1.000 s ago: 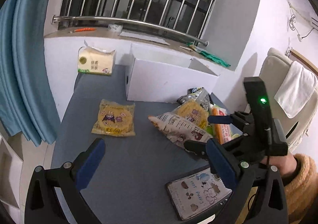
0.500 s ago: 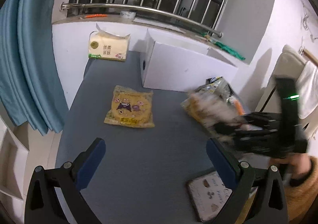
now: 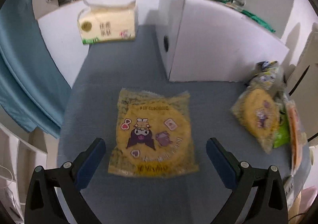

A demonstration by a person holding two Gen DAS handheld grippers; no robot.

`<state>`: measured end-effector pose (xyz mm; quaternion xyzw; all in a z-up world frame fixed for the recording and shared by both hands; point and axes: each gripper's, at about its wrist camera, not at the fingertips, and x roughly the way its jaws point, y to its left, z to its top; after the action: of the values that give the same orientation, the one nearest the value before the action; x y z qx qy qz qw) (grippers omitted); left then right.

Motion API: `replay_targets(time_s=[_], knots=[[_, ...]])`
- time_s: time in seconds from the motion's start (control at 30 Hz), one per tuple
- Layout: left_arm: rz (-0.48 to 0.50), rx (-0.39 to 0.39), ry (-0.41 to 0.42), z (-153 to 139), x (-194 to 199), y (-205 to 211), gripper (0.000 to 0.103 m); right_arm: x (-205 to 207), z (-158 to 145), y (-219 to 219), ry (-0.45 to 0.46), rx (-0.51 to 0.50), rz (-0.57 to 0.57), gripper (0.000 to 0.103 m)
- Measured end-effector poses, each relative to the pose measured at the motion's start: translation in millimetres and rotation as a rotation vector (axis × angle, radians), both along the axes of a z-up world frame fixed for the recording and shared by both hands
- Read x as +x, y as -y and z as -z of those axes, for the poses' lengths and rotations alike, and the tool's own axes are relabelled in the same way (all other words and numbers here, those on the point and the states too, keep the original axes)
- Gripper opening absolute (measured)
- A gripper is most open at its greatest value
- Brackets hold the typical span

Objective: Organize snacks
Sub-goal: 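Grasp the yellow round cake packet with the left gripper while the right gripper lifts the white bag, then lower both held packets into the white box and open both grippers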

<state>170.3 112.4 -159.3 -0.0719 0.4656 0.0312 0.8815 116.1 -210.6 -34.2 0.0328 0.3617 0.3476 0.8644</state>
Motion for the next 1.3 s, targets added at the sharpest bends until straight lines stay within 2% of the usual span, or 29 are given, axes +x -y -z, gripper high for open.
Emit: replay_targets(time_s=[0.07, 0.13, 0.17, 0.23, 0.33, 0.43, 0.53, 0.63, 0.73, 0.87, 0.97, 1.07, 1.17, 1.23, 1.27, 1.3], knots=[[-0.005, 0.035, 0.012, 2, 2, 2, 0.101, -1, -2, 7, 0.006, 0.022, 0.028, 0.041], [-0.005, 0.064, 0.023, 1, 3, 5, 0.082, -3, -3, 15, 0.006, 0.025, 0.045, 0.041], [0.003, 0.064, 0.031, -1, 3, 5, 0.077, -1, -2, 18, 0.002, 0.028, 0.053, 0.041], [0.014, -0.003, 0.045, -5, 0, 4, 0.077, -1, -1, 24, -0.007, 0.033, 0.072, 0.041], [0.022, 0.017, 0.127, -27, -14, 12, 0.077, 3, 3, 32, -0.023, 0.046, 0.083, 0.041], [0.058, -0.044, 0.208, -54, -24, 21, 0.077, 7, 6, 32, -0.029, 0.050, 0.087, 0.041], [0.098, -0.051, 0.301, -91, -30, 34, 0.077, 14, 5, 30, -0.030, 0.052, 0.086, 0.041], [0.134, -0.075, 0.367, -125, -17, 42, 0.077, 31, -4, 23, -0.011, 0.044, 0.081, 0.041], [0.148, -0.063, 0.404, -156, 8, 46, 0.077, 63, -18, 13, 0.003, 0.032, 0.096, 0.041], [0.155, -0.049, 0.393, -182, 64, 50, 0.077, 119, -40, 2, 0.017, 0.023, 0.127, 0.041], [0.163, -0.060, 0.359, -184, 106, 56, 0.077, 168, -52, -12, 0.016, -0.017, 0.141, 0.041], [0.158, -0.024, 0.322, -179, 144, 66, 0.077, 221, -54, -24, -0.011, -0.064, 0.177, 0.041], [0.143, 0.018, 0.290, -170, 172, 72, 0.078, 253, -49, -30, -0.039, -0.086, 0.213, 0.041], [0.151, 0.021, 0.242, -160, 184, 76, 0.094, 267, -43, -35, -0.046, -0.100, 0.219, 0.043], [0.152, 0.026, 0.230, -157, 186, 78, 0.103, 272, -40, -35, -0.048, -0.097, 0.228, 0.053], [0.143, 0.029, 0.220, -153, 186, 79, 0.103, 276, -38, -34, -0.049, -0.098, 0.242, 0.068]])
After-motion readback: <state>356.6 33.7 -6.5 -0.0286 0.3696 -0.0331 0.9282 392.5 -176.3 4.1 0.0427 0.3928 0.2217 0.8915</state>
